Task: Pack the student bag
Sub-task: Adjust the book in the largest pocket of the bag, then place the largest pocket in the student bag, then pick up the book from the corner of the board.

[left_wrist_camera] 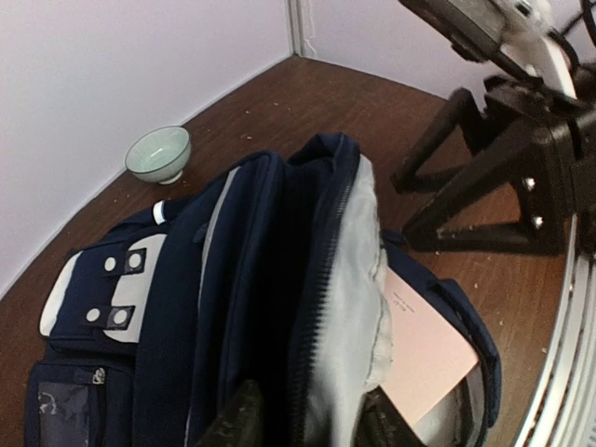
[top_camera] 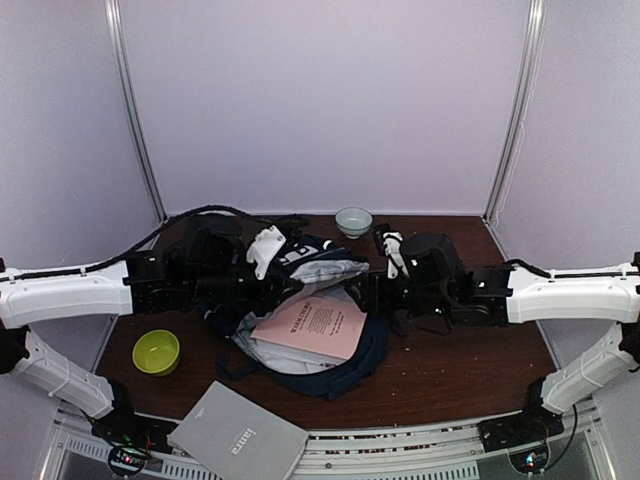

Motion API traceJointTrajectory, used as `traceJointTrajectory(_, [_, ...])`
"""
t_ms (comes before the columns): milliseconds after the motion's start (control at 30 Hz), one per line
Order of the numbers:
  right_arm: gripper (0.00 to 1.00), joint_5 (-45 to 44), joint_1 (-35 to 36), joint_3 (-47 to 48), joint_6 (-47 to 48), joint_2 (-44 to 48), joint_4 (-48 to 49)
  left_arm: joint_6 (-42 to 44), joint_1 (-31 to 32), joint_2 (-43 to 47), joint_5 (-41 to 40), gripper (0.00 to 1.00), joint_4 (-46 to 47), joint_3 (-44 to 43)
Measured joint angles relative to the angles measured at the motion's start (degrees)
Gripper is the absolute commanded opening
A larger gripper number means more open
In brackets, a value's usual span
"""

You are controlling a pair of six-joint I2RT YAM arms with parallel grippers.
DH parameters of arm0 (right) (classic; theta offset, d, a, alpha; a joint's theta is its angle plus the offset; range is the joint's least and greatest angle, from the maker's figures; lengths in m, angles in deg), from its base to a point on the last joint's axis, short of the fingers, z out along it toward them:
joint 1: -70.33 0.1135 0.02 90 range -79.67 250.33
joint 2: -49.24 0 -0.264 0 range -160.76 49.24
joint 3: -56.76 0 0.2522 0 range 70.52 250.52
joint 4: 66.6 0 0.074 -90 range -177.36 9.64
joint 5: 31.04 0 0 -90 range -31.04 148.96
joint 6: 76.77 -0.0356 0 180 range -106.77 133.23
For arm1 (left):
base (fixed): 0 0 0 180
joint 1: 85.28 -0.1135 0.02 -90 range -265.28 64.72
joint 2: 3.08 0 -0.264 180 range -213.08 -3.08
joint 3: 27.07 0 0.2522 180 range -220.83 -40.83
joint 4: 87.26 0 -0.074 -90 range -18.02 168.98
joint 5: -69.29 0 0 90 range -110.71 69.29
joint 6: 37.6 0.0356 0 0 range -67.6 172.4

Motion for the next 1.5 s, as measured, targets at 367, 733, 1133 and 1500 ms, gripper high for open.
traceJointTrajectory(367, [0.63, 6.4, 4.2, -4.9, 2.9, 5.2, -21.0, -4.0, 6.2, 8.0, -2.7, 0.86, -8.8, 3.1])
traceJointTrajectory(733, [0.68, 11.1, 24.9, -0.3, -1.9, -6.0, -22.4, -30.6, 17.5, 20.2, -5.9, 0.71, -24.1, 13.9])
traceJointTrajectory(1133, [0.73, 17.0, 27.2, 20.9, 1.4, -26.2, -21.3, -38.8, 44.0, 8.0, -6.6, 0.70, -34.4, 15.2])
traceJointTrajectory(1500, [0.70, 22.5, 24.8, 19.7, 4.2, -28.6, -18.0, -38.2, 50.3, 13.2, -9.4, 0.75, -35.8, 19.1])
